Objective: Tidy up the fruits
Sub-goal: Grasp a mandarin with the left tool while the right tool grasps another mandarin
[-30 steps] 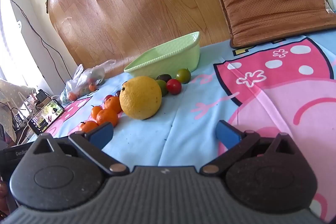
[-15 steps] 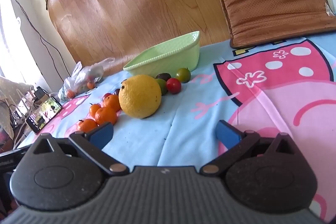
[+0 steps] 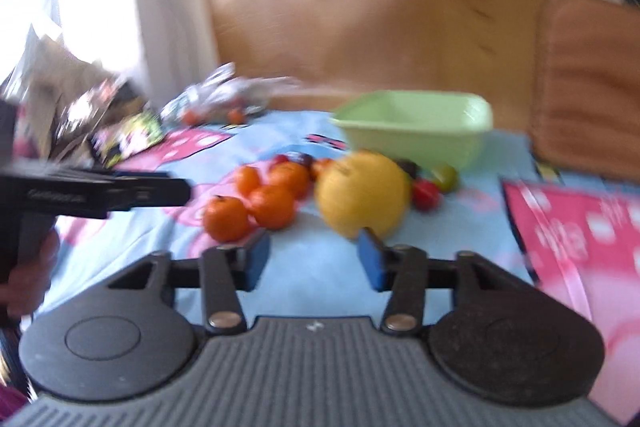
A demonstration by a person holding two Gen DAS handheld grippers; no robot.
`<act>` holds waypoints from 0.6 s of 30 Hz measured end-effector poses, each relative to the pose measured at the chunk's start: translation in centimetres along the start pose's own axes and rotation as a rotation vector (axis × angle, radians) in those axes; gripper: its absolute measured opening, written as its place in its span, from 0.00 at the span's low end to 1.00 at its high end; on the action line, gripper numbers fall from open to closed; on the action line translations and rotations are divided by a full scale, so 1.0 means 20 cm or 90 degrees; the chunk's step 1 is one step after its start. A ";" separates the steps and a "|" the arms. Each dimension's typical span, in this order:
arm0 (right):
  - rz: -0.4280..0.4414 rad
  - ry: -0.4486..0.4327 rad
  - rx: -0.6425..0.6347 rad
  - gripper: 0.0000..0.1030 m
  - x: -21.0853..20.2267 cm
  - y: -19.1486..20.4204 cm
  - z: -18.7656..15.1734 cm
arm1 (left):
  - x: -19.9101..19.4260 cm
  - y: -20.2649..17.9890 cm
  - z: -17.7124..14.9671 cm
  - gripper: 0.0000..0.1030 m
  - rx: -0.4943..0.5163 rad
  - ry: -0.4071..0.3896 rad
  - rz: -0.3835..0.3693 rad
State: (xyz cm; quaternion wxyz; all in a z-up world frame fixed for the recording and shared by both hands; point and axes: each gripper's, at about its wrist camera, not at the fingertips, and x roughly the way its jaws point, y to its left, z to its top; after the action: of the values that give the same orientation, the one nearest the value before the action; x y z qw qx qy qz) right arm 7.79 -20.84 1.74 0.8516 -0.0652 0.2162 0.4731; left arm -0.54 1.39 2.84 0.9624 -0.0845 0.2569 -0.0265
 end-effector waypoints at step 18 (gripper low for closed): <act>0.031 0.058 -0.131 0.44 0.31 0.14 0.11 | -0.03 0.07 -0.08 0.38 0.053 0.017 0.036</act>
State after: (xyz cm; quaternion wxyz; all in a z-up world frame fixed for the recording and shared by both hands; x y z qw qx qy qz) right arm 9.01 -13.85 1.31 0.8180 -0.1680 0.2064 0.5099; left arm -1.86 2.63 1.55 0.9620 -0.0365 0.2705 -0.0114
